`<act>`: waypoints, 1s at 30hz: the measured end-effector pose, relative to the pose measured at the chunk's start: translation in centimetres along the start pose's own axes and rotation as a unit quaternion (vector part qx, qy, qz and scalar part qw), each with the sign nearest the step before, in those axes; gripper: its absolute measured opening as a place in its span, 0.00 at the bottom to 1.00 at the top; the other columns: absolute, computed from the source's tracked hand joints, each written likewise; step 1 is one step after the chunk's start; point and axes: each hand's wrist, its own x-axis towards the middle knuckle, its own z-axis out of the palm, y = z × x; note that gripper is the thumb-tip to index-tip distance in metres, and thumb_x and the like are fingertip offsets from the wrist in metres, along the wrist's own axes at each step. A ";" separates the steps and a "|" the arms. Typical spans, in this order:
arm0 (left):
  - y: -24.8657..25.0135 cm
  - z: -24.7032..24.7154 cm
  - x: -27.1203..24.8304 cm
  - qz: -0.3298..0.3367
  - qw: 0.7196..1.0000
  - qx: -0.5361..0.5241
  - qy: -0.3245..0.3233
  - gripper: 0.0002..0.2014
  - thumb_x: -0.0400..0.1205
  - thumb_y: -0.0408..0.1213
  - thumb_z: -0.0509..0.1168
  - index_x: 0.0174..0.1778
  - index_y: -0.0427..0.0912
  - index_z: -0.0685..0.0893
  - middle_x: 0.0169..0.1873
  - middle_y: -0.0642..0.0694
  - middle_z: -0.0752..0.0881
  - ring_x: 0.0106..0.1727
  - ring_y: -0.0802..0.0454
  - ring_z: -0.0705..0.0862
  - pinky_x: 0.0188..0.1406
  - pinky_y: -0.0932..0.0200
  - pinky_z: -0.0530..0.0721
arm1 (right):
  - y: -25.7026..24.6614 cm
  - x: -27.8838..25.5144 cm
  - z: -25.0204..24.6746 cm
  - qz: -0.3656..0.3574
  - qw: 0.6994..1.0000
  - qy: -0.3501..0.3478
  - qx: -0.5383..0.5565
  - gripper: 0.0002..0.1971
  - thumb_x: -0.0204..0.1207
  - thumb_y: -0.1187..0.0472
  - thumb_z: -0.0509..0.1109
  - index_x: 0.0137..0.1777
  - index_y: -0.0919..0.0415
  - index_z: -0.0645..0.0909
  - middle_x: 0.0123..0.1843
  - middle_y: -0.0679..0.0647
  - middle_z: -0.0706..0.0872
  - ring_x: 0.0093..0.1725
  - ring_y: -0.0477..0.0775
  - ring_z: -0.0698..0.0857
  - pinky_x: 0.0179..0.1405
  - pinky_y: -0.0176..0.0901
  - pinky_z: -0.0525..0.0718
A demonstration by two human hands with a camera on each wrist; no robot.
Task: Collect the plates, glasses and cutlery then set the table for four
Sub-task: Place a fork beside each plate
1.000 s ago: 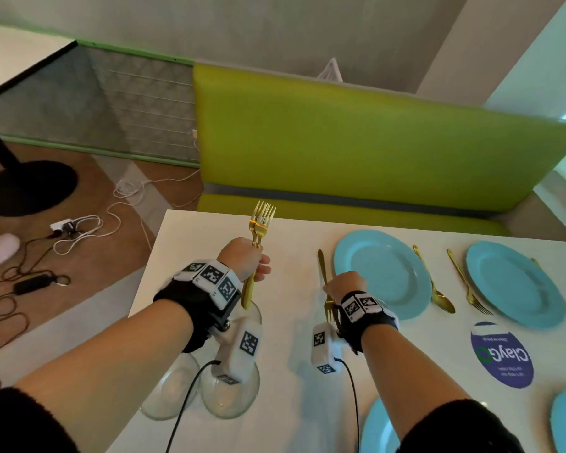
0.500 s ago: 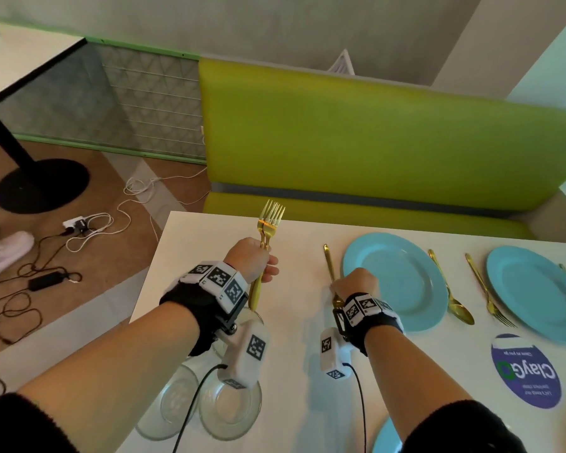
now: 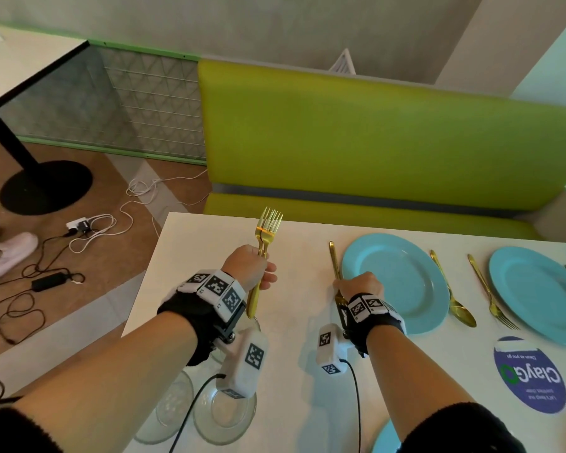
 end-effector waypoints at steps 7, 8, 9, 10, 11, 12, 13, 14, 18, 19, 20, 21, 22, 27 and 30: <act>-0.7 0.6 -0.5 -0.003 1.000 0.007 -0.002 0.08 0.83 0.24 0.52 0.53 0.35 0.73 0.36 0.44 0.81 0.32 0.50 0.82 0.30 0.60 0.80 | 0.2 -0.6 -0.6 -0.012 1.000 -0.011 0.022 0.20 0.68 0.48 0.76 0.48 0.64 0.78 0.45 0.58 0.85 0.43 0.59 0.85 0.37 0.43 0.81; -0.7 0.7 -0.8 -0.001 1.000 0.010 -0.002 0.08 0.83 0.24 0.52 0.53 0.35 0.72 0.36 0.44 0.81 0.32 0.50 0.82 0.29 0.60 0.80 | 0.2 -0.9 -0.9 -0.018 1.000 -0.010 0.023 0.23 0.68 0.45 0.76 0.49 0.64 0.79 0.46 0.58 0.87 0.45 0.59 0.87 0.38 0.43 0.82; -0.7 1.0 -1.1 0.002 1.000 0.012 -0.003 0.08 0.83 0.24 0.52 0.53 0.35 0.72 0.36 0.44 0.81 0.32 0.50 0.82 0.29 0.60 0.80 | 0.1 -1.4 -1.3 -0.029 0.999 -0.014 0.015 0.24 0.69 0.42 0.74 0.50 0.65 0.81 0.46 0.58 0.88 0.45 0.59 0.87 0.39 0.44 0.82; -0.6 1.3 -1.5 0.006 1.000 0.013 -0.006 0.08 0.83 0.23 0.52 0.53 0.35 0.72 0.36 0.44 0.81 0.32 0.50 0.82 0.29 0.60 0.80 | 0.1 -1.9 -1.8 -0.050 0.999 -0.019 -0.002 0.25 0.70 0.41 0.72 0.49 0.65 0.82 0.44 0.57 0.87 0.44 0.58 0.86 0.39 0.44 0.81; -0.5 1.7 -2.0 0.010 1.000 0.014 -0.009 0.08 0.83 0.23 0.52 0.53 0.35 0.73 0.36 0.43 0.81 0.31 0.50 0.81 0.29 0.60 0.80 | 0.1 -2.7 -2.4 -0.073 0.997 -0.025 -0.016 0.24 0.73 0.40 0.69 0.45 0.65 0.82 0.42 0.56 0.85 0.42 0.57 0.84 0.39 0.43 0.79; -0.4 2.1 -2.6 0.015 1.000 0.015 -0.013 0.07 0.83 0.23 0.52 0.52 0.35 0.73 0.36 0.43 0.81 0.31 0.50 0.81 0.29 0.60 0.81 | 0.2 -3.5 -3.1 -0.100 0.994 -0.029 -0.021 0.21 0.75 0.41 0.67 0.39 0.62 0.80 0.39 0.55 0.83 0.40 0.56 0.81 0.39 0.42 0.76; -0.3 2.6 -3.2 0.023 0.999 0.019 -0.019 0.07 0.83 0.23 0.53 0.52 0.36 0.73 0.37 0.43 0.81 0.32 0.51 0.81 0.29 0.59 0.81 | 0.4 -4.6 -3.9 -0.124 0.992 -0.040 0.000 0.20 0.76 0.42 0.67 0.32 0.59 0.76 0.36 0.53 0.80 0.37 0.54 0.79 0.39 0.41 0.76; -0.2 3.2 -4.0 0.035 0.999 0.027 -0.025 0.07 0.83 0.24 0.54 0.51 0.37 0.74 0.38 0.43 0.81 0.32 0.51 0.81 0.30 0.59 0.81 | 0.7 -5.9 -4.6 -0.145 0.988 -0.053 0.029 0.20 0.76 0.43 0.67 0.28 0.56 0.73 0.32 0.51 0.78 0.33 0.51 0.77 0.37 0.40 0.76; -1.0 5.2 -7.7 0.082 0.994 0.037 -0.056 0.07 0.82 0.24 0.58 0.47 0.39 0.78 0.40 0.42 0.81 0.33 0.53 0.79 0.35 0.59 0.83 | 2.4 -12.2 -7.4 -0.201 0.968 -0.110 0.102 0.16 0.78 0.46 0.67 0.31 0.52 0.75 0.27 0.47 0.78 0.22 0.45 0.74 0.21 0.33 0.72; -1.3 5.6 -8.2 0.084 0.994 0.025 -0.066 0.07 0.82 0.24 0.59 0.44 0.40 0.79 0.39 0.41 0.81 0.32 0.52 0.79 0.35 0.58 0.83 | 2.5 -13.2 -7.5 -0.208 0.962 -0.132 0.120 0.15 0.79 0.47 0.67 0.33 0.53 0.76 0.30 0.47 0.80 0.23 0.45 0.75 0.20 0.33 0.72; -1.8 6.2 -9.5 0.086 0.992 0.015 -0.089 0.07 0.81 0.24 0.61 0.42 0.40 0.78 0.37 0.41 0.81 0.31 0.52 0.79 0.34 0.59 0.83 | 3.5 -14.6 -8.0 -0.207 0.959 -0.136 0.140 0.14 0.79 0.49 0.67 0.34 0.54 0.77 0.31 0.47 0.81 0.23 0.46 0.75 0.18 0.32 0.72; -2.5 6.7 -10.6 0.086 0.990 0.012 -0.115 0.07 0.81 0.24 0.62 0.41 0.40 0.78 0.35 0.42 0.82 0.30 0.52 0.80 0.31 0.60 0.82 | 4.5 -15.8 -8.4 -0.202 0.958 -0.133 0.154 0.14 0.80 0.51 0.67 0.33 0.55 0.77 0.32 0.48 0.81 0.23 0.46 0.76 0.17 0.32 0.71; -3.1 7.4 -11.8 0.086 0.986 0.018 -0.141 0.07 0.80 0.24 0.64 0.41 0.40 0.78 0.33 0.43 0.82 0.30 0.52 0.80 0.29 0.61 0.82 | 5.8 -16.8 -8.7 -0.195 0.960 -0.123 0.156 0.14 0.80 0.53 0.67 0.32 0.55 0.77 0.31 0.48 0.81 0.23 0.46 0.76 0.16 0.31 0.71; -6.8 10.9 -17.0 0.108 0.965 0.080 -0.223 0.13 0.78 0.20 0.63 0.36 0.44 0.79 0.30 0.45 0.84 0.25 0.55 0.82 0.29 0.61 0.83 | 13.6 -20.4 -10.3 -0.110 0.975 -0.069 0.181 0.13 0.78 0.56 0.69 0.32 0.56 0.79 0.31 0.49 0.82 0.24 0.46 0.77 0.19 0.32 0.72; -8.8 13.0 -19.4 0.127 0.954 0.115 -0.245 0.11 0.77 0.22 0.64 0.40 0.45 0.81 0.29 0.48 0.85 0.22 0.60 0.84 0.30 0.63 0.85 | 17.6 -21.8 -11.0 -0.075 0.968 -0.060 0.233 0.12 0.78 0.60 0.69 0.33 0.58 0.79 0.31 0.50 0.82 0.24 0.46 0.76 0.18 0.31 0.72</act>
